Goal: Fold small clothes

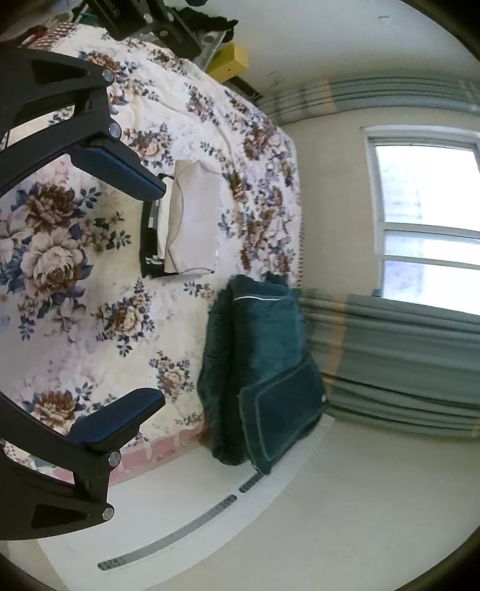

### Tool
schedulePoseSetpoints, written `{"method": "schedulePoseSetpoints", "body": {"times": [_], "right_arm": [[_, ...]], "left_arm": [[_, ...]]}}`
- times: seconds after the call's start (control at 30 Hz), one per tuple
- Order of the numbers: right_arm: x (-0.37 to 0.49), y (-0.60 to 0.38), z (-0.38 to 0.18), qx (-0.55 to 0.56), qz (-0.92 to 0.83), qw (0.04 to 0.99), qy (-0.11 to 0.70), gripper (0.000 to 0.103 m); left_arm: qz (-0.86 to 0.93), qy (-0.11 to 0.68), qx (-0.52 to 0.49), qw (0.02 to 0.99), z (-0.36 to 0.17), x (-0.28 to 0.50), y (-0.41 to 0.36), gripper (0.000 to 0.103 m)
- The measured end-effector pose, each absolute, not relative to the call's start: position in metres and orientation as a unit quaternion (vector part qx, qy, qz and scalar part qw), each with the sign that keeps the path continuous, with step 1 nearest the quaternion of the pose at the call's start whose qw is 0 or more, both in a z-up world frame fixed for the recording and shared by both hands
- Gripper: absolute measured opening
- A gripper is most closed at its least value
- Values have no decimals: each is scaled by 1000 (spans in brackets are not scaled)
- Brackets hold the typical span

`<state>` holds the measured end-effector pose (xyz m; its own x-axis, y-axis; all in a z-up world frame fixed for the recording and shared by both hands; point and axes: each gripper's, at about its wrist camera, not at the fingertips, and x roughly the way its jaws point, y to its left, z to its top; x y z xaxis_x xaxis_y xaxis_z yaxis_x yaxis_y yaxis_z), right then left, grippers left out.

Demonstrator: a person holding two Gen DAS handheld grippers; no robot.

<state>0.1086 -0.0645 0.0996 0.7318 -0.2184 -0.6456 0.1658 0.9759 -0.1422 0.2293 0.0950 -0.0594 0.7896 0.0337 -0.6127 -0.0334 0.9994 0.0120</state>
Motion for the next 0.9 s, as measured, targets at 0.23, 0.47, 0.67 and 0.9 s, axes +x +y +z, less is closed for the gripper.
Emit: {"method": "schedulePoseSetpoints", "body": {"times": [0.23, 0.47, 0.67, 0.9], "right_arm": [[55, -64, 146, -35, -91, 944, 315, 103], [28, -62, 166, -38, -80, 949, 302, 103], [24, -64, 168, -33, -72, 946, 313, 103], [23, -64, 171, -36, -59, 944, 322, 103]], "left_arm": [[12, 302, -2, 953, -34, 185, 91, 103], [8, 291, -7, 957, -24, 164, 88, 103], [18, 314, -7, 949, -26, 159, 87, 103], [28, 309, -7, 950, -21, 151, 88, 103]]}}
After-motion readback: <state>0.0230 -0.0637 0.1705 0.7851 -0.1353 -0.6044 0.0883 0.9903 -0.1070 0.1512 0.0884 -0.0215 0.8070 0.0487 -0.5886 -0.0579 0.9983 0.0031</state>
